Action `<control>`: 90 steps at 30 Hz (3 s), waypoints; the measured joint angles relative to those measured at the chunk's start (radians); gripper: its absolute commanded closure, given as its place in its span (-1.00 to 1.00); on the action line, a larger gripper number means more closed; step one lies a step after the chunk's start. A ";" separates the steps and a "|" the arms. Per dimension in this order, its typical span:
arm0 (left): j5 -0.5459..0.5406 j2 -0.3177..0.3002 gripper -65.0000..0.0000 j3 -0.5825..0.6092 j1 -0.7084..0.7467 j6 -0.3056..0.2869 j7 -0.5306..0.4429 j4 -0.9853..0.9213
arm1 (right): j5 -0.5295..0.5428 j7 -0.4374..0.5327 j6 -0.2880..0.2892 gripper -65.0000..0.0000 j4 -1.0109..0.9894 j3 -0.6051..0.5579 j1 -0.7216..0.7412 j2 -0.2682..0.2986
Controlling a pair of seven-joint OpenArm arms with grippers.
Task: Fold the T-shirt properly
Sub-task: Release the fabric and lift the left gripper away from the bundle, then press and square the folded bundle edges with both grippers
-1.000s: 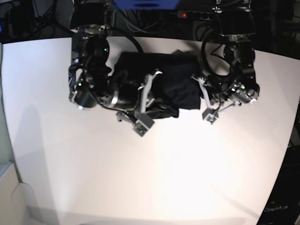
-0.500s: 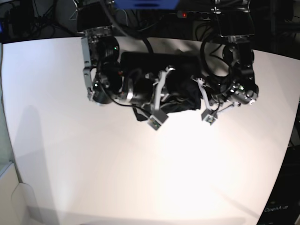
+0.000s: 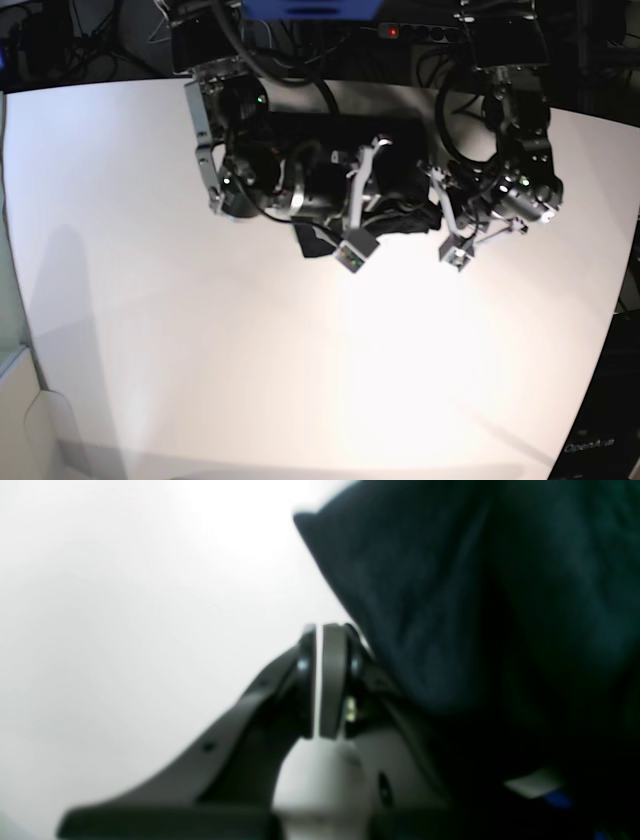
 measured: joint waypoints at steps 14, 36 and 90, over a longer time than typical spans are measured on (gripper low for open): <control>0.001 -0.046 0.95 -0.105 0.080 0.000 0.033 0.098 | -0.005 0.034 -0.002 0.89 -0.116 -0.037 0.054 -0.001; 0.000 -0.070 0.95 -0.230 0.161 0.000 0.021 0.100 | 0.001 0.047 -0.002 -0.35 -0.183 -0.080 0.098 0.000; -0.009 0.077 0.95 0.106 -0.129 -0.003 -0.196 -0.291 | 0.026 0.229 -0.003 0.96 -0.224 0.013 -0.010 0.416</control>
